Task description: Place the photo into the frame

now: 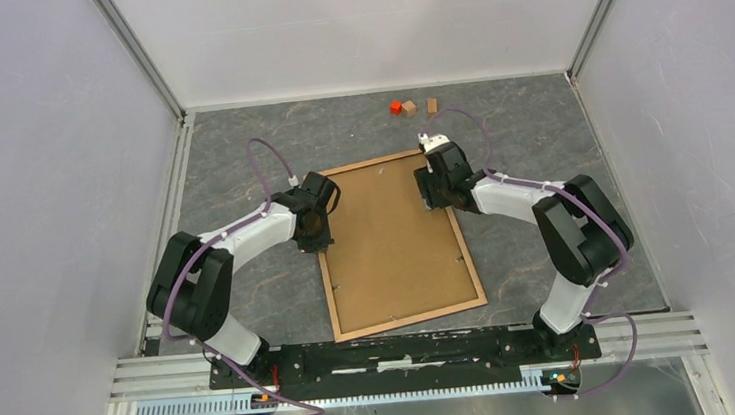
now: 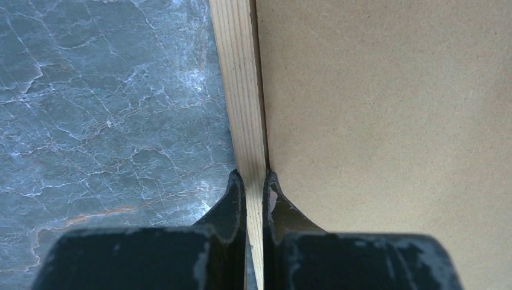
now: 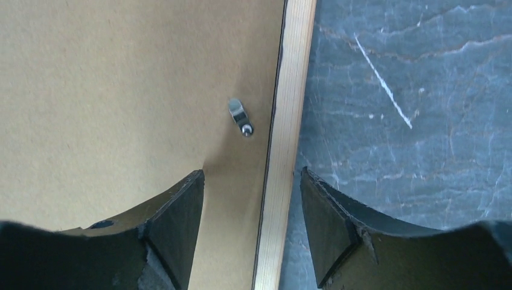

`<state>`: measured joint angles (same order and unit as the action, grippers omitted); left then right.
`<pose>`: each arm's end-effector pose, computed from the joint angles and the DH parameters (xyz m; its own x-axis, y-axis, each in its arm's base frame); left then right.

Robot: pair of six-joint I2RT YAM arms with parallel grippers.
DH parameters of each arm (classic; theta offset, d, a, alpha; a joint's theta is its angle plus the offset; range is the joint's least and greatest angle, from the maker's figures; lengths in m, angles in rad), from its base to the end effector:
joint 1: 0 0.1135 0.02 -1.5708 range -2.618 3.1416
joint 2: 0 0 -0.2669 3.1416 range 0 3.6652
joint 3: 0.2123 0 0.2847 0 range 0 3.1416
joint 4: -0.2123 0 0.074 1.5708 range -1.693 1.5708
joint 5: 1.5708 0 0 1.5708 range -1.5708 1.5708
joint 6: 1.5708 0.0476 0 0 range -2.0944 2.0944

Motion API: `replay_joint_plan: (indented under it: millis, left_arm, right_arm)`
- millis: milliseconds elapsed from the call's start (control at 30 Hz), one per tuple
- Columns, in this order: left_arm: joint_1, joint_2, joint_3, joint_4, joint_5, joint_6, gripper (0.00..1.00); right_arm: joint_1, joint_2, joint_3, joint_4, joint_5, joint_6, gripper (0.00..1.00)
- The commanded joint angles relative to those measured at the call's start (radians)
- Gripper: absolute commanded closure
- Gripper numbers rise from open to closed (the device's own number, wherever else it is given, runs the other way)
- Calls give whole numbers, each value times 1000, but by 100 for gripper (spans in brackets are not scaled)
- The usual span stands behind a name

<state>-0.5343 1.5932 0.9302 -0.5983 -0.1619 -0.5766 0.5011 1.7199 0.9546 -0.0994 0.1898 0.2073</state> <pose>0.2785 -0.1559 0.1411 -0.9382 -0.0701 -0.3390 -0.0610 0.9974 -0.0373 0.3378 0.1748 0.1360 -0.7281 -0.1683 -0.6645 -0.2192 0.9756 -0.0069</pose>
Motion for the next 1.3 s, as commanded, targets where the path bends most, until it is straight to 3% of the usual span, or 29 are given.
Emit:
replay_joint_plan:
  millis: [0,200,533,867,1000,1200,1267]
  left_arm:
    - [-11,37,7,2,24,66,98]
    - [-11,45,19,1,23,66,98]
    - [-12,46,27,-2,28,65,98]
    - [-10,47,25,1,25,55,98]
    - [-10,59,38,0,26,49,98]
    - [-11,62,55,4,28,58,98]
    - [-27,64,72,-10,-29,80,98]
  right_arm:
    - [-9,53,84,29,37,-1,36]
    - [-14,104,121,17,58,-9,46]
    - [-33,160,164,19,54,-7,48]
    - [-35,174,162,-61,19,77,77]
    - [-29,177,160,-104,-6,121,99]
    - [-27,112,145,-105,2,115,100]
    - [-31,81,161,-115,8,98,95]
